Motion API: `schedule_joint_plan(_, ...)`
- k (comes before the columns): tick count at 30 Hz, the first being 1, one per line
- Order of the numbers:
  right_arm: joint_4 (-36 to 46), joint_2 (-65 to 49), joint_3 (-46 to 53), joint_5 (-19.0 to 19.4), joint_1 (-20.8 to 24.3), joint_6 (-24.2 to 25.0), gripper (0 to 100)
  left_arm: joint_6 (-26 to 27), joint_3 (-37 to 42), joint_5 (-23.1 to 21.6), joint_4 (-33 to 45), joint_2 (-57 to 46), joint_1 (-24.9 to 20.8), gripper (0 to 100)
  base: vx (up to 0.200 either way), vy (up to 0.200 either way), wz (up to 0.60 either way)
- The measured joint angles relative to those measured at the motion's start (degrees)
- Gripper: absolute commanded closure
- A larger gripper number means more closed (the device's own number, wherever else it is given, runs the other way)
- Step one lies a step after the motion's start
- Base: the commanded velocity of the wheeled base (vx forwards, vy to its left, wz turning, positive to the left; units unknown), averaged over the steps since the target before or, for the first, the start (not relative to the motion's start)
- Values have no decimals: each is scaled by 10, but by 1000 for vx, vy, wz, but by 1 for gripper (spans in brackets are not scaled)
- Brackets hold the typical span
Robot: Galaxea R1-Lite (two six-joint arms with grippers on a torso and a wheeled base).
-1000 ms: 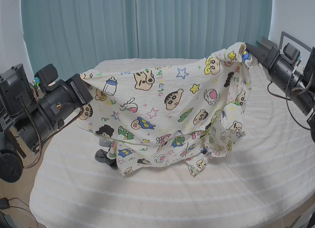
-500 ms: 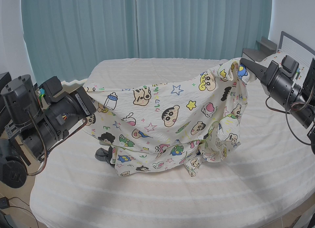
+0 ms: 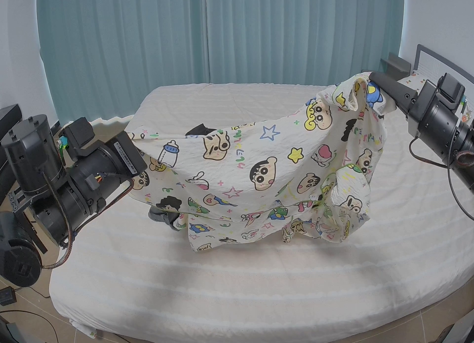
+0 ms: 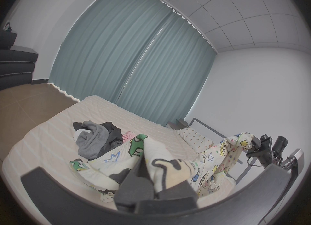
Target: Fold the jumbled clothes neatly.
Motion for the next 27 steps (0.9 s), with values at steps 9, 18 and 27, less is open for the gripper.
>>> schedule_joint_plan(9, 1, -21, 4, -1, 8, 0, 100, -20, 0, 8, 0, -6, -15, 100, 0, -111, 0)
schedule_joint_plan(18, 1, -39, 5, -1, 9, 0, 100, -19, -3, 11, 0, -8, -45, 100, 0, -200, 0)
schedule_joint_plan(27, 1, -46, 4, -1, 6, 0, 100, -18, -9, 11, -1, -6, -52, 100, 0, -200, 0)
